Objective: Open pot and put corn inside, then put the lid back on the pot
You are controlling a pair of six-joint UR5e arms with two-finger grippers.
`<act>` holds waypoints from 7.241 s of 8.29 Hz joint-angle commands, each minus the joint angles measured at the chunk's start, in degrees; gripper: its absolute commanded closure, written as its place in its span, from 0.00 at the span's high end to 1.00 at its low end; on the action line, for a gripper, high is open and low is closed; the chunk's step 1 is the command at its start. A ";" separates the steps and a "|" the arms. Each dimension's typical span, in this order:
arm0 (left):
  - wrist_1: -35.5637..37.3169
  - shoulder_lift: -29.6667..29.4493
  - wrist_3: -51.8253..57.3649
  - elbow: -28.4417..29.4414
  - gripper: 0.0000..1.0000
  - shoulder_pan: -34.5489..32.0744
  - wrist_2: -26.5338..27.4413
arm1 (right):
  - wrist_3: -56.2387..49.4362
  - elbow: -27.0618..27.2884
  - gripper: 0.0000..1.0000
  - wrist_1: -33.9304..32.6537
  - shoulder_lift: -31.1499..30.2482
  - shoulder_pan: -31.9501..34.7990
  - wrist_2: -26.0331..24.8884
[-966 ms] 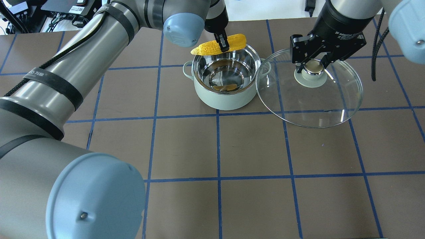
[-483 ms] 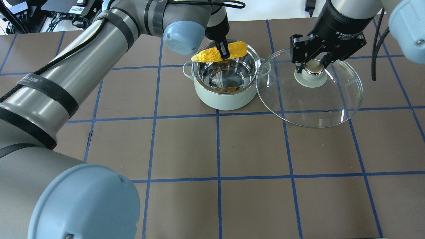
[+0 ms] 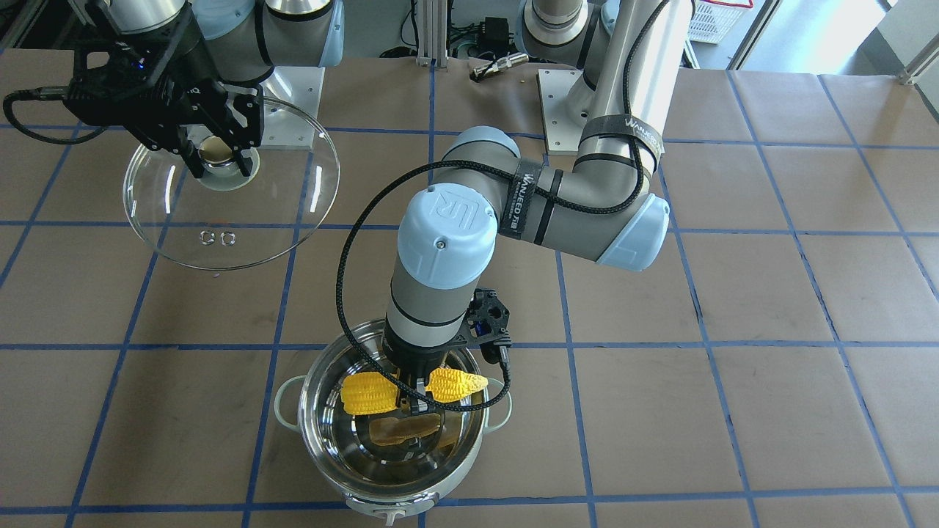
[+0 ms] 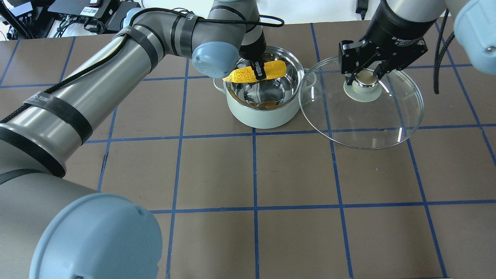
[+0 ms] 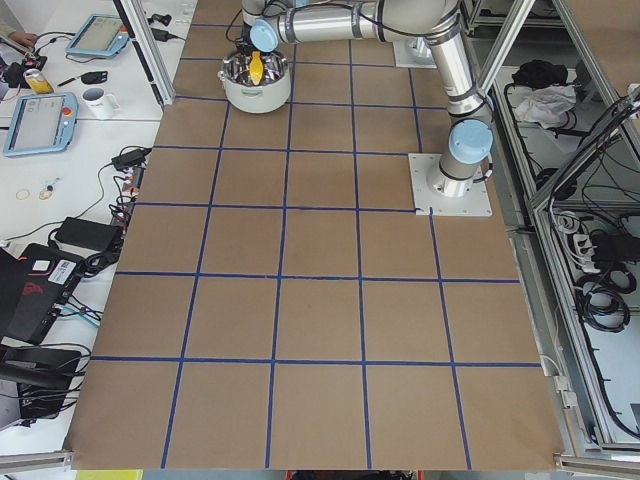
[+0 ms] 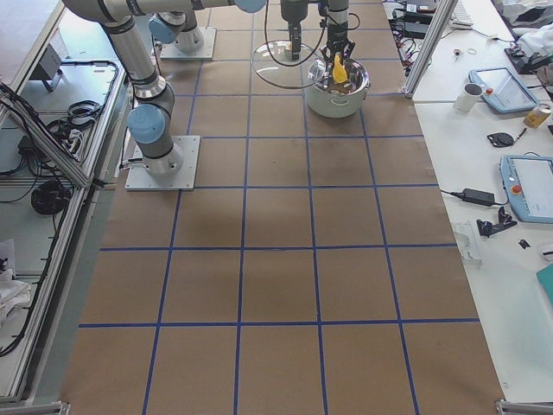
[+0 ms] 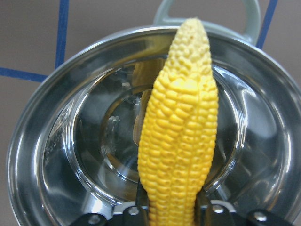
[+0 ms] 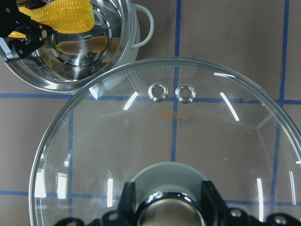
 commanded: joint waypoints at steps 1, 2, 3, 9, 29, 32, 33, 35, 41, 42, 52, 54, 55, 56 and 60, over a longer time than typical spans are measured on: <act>0.29 -0.53 3.68 -0.08 0.00 -0.01 -0.22 | -0.08 0.00 0.27 0.00 0.00 0.00 0.00; 0.20 -1.23 3.69 0.10 0.00 -0.10 -0.22 | -0.08 0.00 0.27 0.00 0.00 0.00 0.00; 0.20 -1.67 3.69 0.19 0.00 -0.28 -0.14 | -0.08 0.00 0.26 0.00 0.00 0.00 -0.09; 0.11 -2.29 2.90 0.10 0.77 -1.25 -0.23 | 0.01 0.00 0.26 0.00 0.00 0.09 0.00; -20.28 22.75 112.28 -1.13 1.00 18.27 0.30 | 16.89 -15.47 0.27 -22.85 30.31 14.94 -2.72; -21.94 24.51 116.53 -1.30 1.00 20.72 3.99 | 13.55 -15.73 0.28 -25.05 32.43 14.50 -2.29; -22.21 24.60 117.59 -1.83 1.00 20.73 4.08 | 13.98 -15.73 0.28 -25.05 32.61 14.16 -2.11; -22.91 25.74 118.47 -2.62 1.00 20.55 4.08 | 14.51 -15.64 0.28 -25.14 33.13 14.06 -2.02; -36.01 28.82 119.44 -5.79 1.00 20.02 11.85 | 15.30 -15.21 0.28 -27.33 34.10 14.06 -2.02; -36.01 28.56 118.92 -5.79 1.00 20.02 14.34 | 15.30 -15.20 0.28 -27.33 34.19 14.06 -1.93; -35.66 33.39 119.00 -5.52 1.00 20.02 10.76 | 15.74 -14.85 0.28 -27.68 34.10 14.06 -1.85; -35.66 33.74 118.92 -5.61 1.00 20.02 10.76 | 15.83 -14.77 0.28 -27.68 34.10 14.06 -1.76; -35.66 33.66 119.00 -5.61 1.00 20.02 10.76 | 15.74 -14.77 0.28 -27.77 34.10 14.06 -1.76; -35.66 32.96 118.92 -5.61 1.00 20.02 10.59 | 15.82 -14.77 0.29 -27.69 34.10 14.06 -1.76; -35.57 32.43 118.65 -5.61 1.00 20.02 10.23 | 16.09 -13.89 0.29 -27.77 33.84 14.06 -1.85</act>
